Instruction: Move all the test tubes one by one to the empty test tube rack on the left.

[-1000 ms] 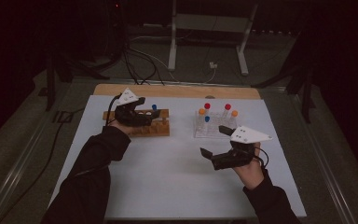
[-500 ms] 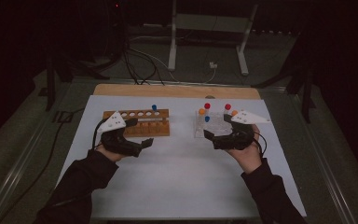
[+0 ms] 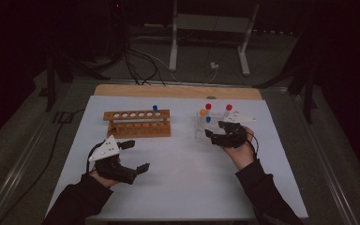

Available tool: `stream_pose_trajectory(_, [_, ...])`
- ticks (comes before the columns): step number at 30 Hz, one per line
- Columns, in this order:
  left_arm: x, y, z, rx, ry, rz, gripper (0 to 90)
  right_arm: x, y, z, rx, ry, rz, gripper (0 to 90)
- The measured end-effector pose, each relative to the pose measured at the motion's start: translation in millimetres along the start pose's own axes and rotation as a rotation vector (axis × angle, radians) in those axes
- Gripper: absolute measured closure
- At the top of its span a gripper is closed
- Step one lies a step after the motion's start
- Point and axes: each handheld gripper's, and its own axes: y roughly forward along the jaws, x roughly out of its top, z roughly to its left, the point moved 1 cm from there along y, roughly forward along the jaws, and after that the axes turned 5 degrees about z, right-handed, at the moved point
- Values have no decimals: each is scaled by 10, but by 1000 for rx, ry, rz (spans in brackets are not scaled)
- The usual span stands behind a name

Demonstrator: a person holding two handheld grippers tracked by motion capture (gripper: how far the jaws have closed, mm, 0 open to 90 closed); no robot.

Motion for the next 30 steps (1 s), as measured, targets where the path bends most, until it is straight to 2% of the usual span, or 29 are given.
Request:
stream_pose_trajectory(5, [-71, 37, -64, -11, 12, 21, 18, 7, 88, -27, -2, 11, 21, 458])
stream_pose_trajectory(11, [-102, 72, -88, -16, 23, 39, 18, 37, 189, -47, -15, 28, 47, 567])
stream_pose_trajectory(22, [-119, 62, -47, -14, 16, 40, 18, 75, 316, -50, -49, 14, 76, 672])
stream_pose_trajectory(24, [-124, 69, -45, -15, 13, 41, 18, 98, 337, -49, -67, 3, 82, 711])
stream_pose_trajectory(26, [-127, 77, -42, -17, 17, 46, 18, 110, 349, -44, -65, -7, 84, 740])
stream_pose_trajectory(30, [-137, 87, -30, -16, 12, 51, 18, 127, 364, -31, -76, -22, 89, 759])
